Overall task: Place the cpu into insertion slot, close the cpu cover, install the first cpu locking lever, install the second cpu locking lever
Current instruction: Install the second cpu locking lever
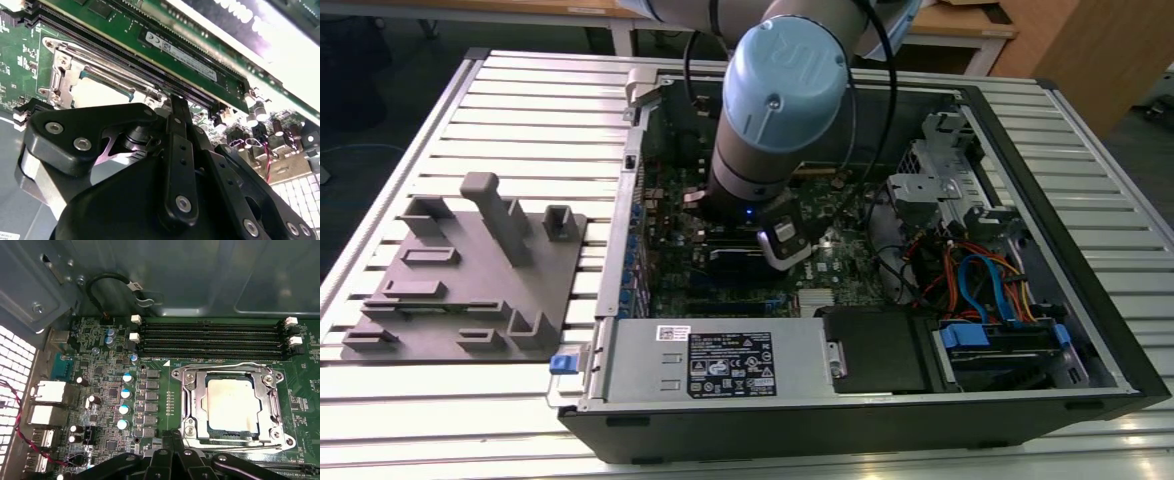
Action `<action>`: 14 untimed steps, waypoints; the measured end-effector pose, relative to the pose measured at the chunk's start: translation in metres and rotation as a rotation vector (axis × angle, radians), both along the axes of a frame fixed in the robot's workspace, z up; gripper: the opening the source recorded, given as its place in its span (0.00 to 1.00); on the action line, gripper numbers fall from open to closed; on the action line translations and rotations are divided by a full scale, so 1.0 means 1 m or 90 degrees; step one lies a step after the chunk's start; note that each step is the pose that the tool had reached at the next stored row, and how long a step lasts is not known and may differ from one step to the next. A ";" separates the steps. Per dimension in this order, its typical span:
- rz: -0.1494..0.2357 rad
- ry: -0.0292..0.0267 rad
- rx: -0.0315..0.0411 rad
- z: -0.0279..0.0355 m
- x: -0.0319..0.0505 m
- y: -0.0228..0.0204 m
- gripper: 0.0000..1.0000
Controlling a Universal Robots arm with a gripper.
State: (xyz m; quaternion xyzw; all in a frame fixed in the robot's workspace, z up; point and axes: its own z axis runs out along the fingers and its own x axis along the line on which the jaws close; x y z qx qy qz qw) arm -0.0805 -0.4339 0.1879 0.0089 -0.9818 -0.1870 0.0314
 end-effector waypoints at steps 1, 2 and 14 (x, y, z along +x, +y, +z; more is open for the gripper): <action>0.000 -0.0001 0.0001 0.0010 -0.0001 0.0000 0.10; 0.000 -0.0001 0.0001 0.0022 -0.0002 0.0000 0.10; 0.000 -0.0001 0.0003 0.0193 -0.0016 0.0000 0.10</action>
